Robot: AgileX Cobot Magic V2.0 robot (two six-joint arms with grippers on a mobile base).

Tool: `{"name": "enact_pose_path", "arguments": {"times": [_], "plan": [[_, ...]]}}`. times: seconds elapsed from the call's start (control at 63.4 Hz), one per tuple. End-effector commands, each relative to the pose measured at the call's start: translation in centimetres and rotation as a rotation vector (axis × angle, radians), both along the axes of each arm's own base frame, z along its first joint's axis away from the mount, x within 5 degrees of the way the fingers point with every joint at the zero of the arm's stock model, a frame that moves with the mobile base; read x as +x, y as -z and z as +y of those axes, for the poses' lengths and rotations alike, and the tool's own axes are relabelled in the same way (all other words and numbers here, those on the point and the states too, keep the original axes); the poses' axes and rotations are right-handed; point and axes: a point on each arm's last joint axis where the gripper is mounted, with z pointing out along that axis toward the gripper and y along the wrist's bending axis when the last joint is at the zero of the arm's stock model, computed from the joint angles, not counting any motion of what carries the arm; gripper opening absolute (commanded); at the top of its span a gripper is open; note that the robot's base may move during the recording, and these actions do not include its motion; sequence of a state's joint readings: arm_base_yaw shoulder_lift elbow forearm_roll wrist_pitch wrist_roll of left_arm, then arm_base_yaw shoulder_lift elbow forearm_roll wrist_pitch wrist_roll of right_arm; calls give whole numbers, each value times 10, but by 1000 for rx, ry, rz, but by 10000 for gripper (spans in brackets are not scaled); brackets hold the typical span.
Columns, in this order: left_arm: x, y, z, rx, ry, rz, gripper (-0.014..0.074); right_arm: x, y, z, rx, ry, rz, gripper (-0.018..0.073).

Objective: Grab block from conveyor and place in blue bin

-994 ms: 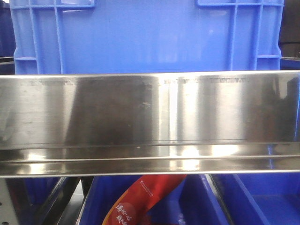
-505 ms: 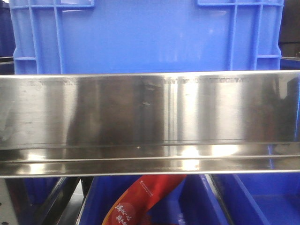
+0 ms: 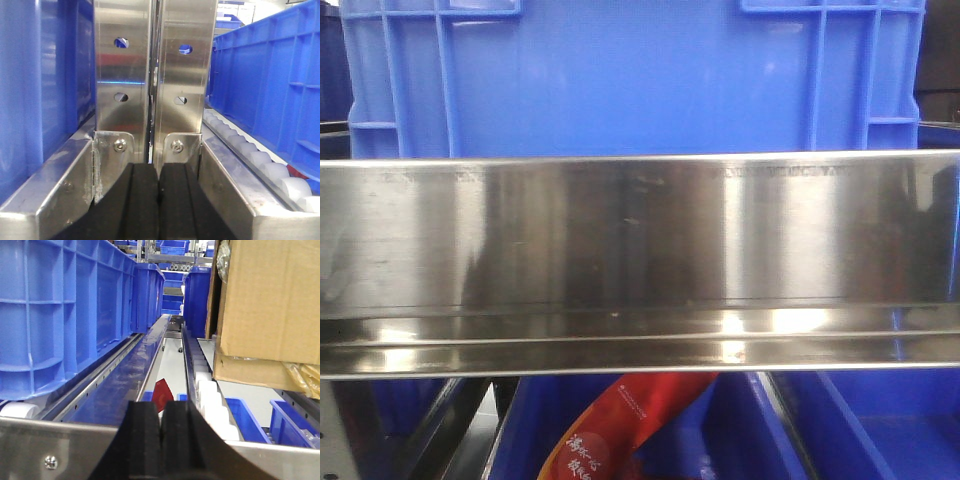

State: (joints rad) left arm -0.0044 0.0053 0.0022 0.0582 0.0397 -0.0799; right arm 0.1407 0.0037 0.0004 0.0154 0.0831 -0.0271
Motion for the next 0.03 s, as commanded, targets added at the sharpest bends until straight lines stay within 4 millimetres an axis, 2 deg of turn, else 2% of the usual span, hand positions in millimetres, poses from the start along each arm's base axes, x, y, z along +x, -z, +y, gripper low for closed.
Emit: {"name": "enact_pose_path", "arguments": {"times": [0.0, 0.016], "plan": [[-1, -2, 0, -14, -1, -19, -111, 0, -3, 0, 0, 7, -34, -167], [-1, -2, 0, -14, -1, -19, -111, 0, -3, 0, 0, 7, -34, -167]]}}
